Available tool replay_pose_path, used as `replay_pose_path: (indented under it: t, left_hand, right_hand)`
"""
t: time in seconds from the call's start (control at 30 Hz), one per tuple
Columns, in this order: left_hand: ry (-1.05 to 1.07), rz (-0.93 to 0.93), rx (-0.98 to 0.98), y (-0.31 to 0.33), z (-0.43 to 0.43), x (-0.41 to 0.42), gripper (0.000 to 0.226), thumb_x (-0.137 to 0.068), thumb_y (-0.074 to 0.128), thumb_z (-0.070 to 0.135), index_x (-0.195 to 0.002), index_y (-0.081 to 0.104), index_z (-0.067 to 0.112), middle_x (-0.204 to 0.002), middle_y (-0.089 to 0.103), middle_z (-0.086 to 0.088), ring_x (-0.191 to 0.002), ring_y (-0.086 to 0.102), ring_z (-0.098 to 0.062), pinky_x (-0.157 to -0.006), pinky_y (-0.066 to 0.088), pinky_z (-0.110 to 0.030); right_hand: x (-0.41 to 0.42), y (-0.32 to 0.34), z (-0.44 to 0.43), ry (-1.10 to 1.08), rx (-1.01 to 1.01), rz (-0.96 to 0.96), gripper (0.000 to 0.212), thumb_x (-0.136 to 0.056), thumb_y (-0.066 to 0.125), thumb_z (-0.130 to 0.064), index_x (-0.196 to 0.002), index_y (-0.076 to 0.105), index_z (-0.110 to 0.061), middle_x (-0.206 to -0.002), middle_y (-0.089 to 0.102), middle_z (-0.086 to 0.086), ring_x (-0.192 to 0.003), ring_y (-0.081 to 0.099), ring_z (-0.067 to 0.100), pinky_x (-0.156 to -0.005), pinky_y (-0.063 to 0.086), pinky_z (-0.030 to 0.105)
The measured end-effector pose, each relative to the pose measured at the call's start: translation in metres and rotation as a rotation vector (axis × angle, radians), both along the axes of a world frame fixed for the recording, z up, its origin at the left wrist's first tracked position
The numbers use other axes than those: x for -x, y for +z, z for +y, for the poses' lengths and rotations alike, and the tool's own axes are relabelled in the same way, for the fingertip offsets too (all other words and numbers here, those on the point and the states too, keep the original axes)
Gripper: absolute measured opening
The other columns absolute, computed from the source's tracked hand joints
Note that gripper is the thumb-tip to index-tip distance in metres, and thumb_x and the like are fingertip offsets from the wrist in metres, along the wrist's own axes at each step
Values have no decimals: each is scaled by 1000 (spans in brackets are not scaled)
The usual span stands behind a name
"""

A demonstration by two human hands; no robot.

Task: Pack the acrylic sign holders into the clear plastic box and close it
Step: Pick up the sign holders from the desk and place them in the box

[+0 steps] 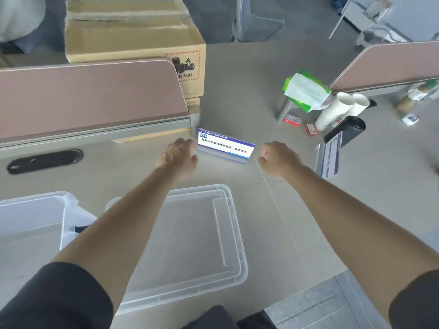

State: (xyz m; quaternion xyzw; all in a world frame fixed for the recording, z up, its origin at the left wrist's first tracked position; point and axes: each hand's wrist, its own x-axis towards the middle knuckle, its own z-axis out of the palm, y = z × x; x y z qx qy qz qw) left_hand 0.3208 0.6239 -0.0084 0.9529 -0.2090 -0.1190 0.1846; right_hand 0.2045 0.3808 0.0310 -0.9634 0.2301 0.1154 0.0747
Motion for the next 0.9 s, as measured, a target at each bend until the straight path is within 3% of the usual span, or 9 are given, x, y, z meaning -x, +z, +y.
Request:
replay_pose_path:
  t: [0.17, 0.33, 0.43, 0.5, 0.7, 0.9]
  left_hand:
    - [-6, -86, -76, -18, -54, -37, 48, -91, 55, 27, -138, 45, 23, -138, 46, -6, -125, 44, -32, -99, 43, -43]
    - [57, -26, -105, -40, -102, -62, 51, -87, 62, 21, -136, 47, 23, -138, 45, -5, -125, 39, -33, -99, 44, -45]
    - [47, -61, -190, -46, -117, -71, 41, -88, 62, 17, -128, 57, 23, -135, 52, -3, -127, 39, -29, -100, 40, -39]
    - [54, -56, -254, -47, -122, -74, 34, -89, 61, 15, -122, 61, 22, -129, 58, -5, -123, 47, -29, -98, 39, -37]
    - [36, -65, -355, -46, -117, -72, 16, -94, 55, 21, -106, 65, 22, -105, 65, -6, -94, 64, -34, -74, 46, -33]
    - [57, -159, -244, -22, -88, -47, 16, -95, 56, 26, -105, 65, 16, -99, 65, -4, -91, 63, -33, -66, 37, -28]
  right_hand:
    - [-63, -42, -37, 88, -56, -3, 39, -95, 53, -37, -126, 53, -14, -124, 53, 10, -115, 54, 33, -86, 45, 38]
    - [-99, -76, -65, 249, -158, 44, 42, -96, 53, -40, -131, 53, -17, -127, 54, 6, -119, 53, 30, -95, 45, 38]
    - [-107, -88, -77, 327, -170, 50, 22, -96, 50, -34, -99, 61, -16, -102, 58, 3, -98, 58, 30, -73, 41, 31]
    - [-111, -91, -81, 355, -166, 39, 23, -97, 48, -28, -78, 49, -14, -83, 52, 2, -80, 53, 31, -63, 34, 29]
    - [-120, -90, -90, 410, -153, -3, 25, -98, 49, -24, -75, 45, -16, -79, 51, 2, -72, 48, 30, -62, 35, 31]
    - [-118, -59, -77, 442, -142, -114, 21, -98, 50, -27, -85, 59, -13, -83, 54, 2, -76, 49, 29, -64, 36, 33]
